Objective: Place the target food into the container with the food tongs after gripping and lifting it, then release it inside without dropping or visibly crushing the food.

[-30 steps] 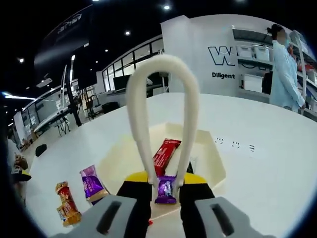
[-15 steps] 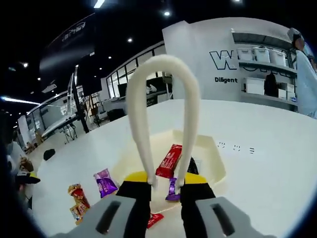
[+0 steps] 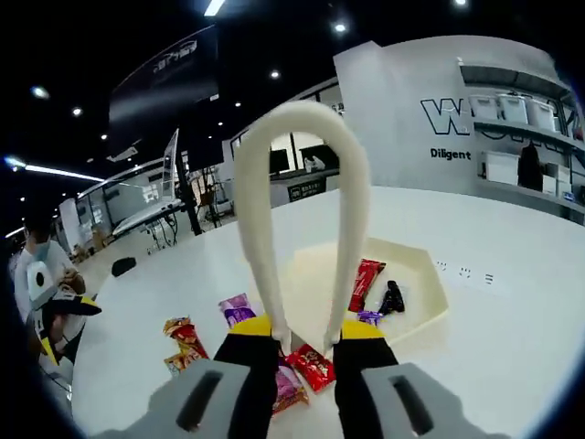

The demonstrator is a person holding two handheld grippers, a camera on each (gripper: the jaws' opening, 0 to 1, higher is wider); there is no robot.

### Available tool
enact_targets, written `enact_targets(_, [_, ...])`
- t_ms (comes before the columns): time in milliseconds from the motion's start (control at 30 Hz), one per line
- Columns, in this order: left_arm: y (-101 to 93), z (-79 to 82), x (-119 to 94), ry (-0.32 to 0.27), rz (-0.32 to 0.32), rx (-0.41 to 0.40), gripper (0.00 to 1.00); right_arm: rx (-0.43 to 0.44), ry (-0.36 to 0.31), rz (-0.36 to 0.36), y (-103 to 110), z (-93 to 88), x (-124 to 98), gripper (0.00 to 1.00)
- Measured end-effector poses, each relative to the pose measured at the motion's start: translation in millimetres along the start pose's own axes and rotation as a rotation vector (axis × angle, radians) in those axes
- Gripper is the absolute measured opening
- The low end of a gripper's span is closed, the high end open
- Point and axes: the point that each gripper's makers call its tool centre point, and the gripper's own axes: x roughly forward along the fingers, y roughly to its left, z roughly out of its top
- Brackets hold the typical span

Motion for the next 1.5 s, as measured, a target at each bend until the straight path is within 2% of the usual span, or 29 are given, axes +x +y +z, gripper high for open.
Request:
enact_targets(333, [-3.5,0.0,-2.2,0.003,-0.001,0.005,0.92,-0.051,0.053,0.08,21.5,-15.3,3.7,0.15])
enact_targets(600, [-2.8,2.6,-3.5,-0.002,0.003,0.012,0.91,-0.085,0.076,0.094,20.3,-21.8,13.1,0.16])
enact_targets(733, [0.5,-1.7,-3.7,0.015,0.01,0.011,0.91,-0.095,0.086,0.119,24.3,-26.3,14.2,0.16])
enact_targets(900, [-0.6,1.9,-4.8,0.004,0.008,0.011,0.91,-0.069,0.11,0.127,29.1,-30.4,8.3,0.16])
enact_targets(1200, [-14.0,5.9,-7.0,-0.008,-0.021,0.026,0.91,-0.091,0.145,0.126,40.0,-36.1,-3.9,0.17])
enact_targets(1500, [-10.9,9.4,-12.6,-0.018,-0.016,0.032,0.91,-0.077,0.146,0.077,35.7,-34.2,7.9,0.18])
